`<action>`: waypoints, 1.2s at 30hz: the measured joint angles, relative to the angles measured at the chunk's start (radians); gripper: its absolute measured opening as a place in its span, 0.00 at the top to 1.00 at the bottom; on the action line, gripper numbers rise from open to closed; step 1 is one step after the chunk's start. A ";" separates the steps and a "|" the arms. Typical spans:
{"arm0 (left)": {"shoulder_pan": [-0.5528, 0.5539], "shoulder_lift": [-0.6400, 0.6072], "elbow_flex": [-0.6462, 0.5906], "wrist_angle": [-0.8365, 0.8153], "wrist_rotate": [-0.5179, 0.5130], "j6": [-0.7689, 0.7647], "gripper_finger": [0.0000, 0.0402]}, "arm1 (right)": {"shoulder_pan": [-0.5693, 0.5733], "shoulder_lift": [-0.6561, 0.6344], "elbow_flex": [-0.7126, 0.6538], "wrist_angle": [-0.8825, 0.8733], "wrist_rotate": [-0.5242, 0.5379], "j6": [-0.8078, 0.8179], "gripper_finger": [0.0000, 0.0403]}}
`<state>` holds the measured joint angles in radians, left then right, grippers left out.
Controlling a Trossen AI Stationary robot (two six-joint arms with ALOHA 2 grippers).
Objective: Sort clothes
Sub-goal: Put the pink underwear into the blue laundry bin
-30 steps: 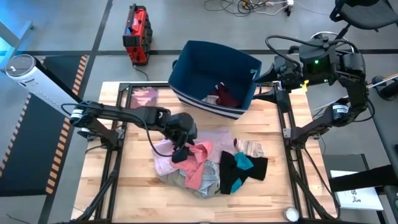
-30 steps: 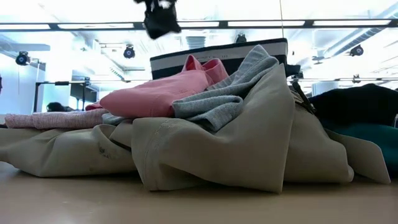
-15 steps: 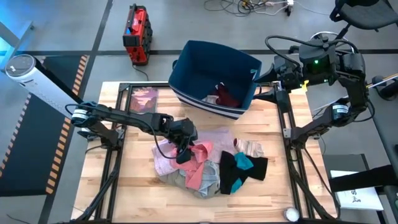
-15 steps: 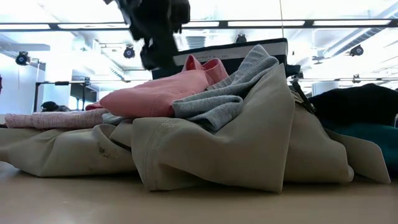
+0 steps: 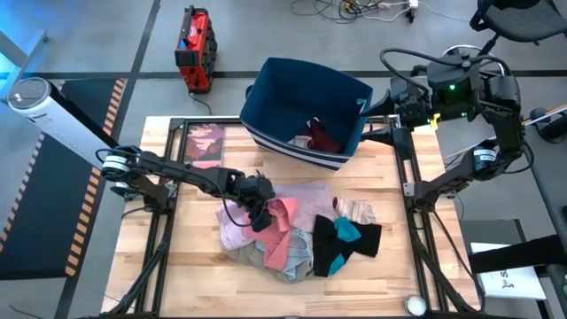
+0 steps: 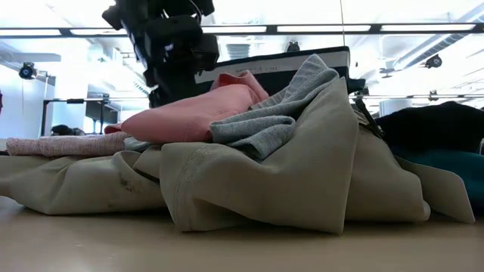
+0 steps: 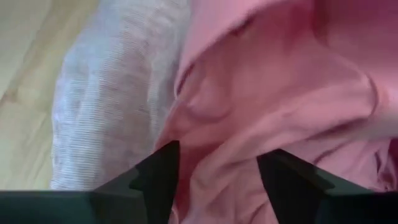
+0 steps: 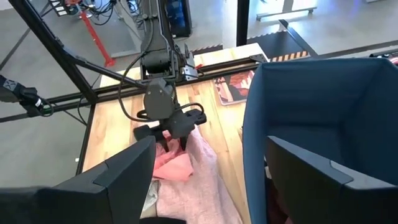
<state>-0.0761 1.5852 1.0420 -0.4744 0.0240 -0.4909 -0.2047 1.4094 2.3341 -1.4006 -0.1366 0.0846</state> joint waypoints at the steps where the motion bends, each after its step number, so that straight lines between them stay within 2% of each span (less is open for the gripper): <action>1: 0.000 0.000 0.000 0.007 0.000 -0.001 0.59 | 0.000 0.000 0.000 0.000 0.002 -0.004 0.30; 6: -0.002 0.000 0.028 0.013 0.024 0.003 0.91 | 0.000 0.000 0.000 0.000 0.007 -0.018 0.32; 8: -0.002 -0.002 0.056 0.011 0.050 0.000 0.97 | 0.000 0.000 0.000 0.001 0.007 -0.019 0.34; 14: -0.011 -0.050 0.233 -0.089 0.052 0.060 1.00 | 0.000 0.000 0.000 0.004 0.007 -0.018 0.38; 20: 0.000 -0.074 0.505 -0.242 -0.059 0.149 1.00 | 0.000 0.000 0.000 0.005 0.007 -0.023 0.43; 25: 0.018 -0.061 0.726 -0.269 -0.160 0.225 1.00 | 0.000 0.000 0.000 0.016 0.007 -0.042 0.45; 29: 0.073 -0.046 0.868 -0.263 -0.218 0.272 1.00 | 0.000 0.000 0.000 0.035 0.006 -0.045 0.44; 34: 0.176 -0.011 1.028 -0.255 -0.216 0.350 1.00 | 0.000 0.000 0.000 0.056 0.007 -0.050 0.43; 36: 0.223 0.015 1.092 -0.255 -0.186 0.382 1.00 | 0.000 0.000 0.000 0.057 0.007 -0.051 0.43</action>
<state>0.1468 1.5998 2.1343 -0.7292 -0.1622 -0.1090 -0.2050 1.4094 2.3341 -1.3431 -0.1299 0.0338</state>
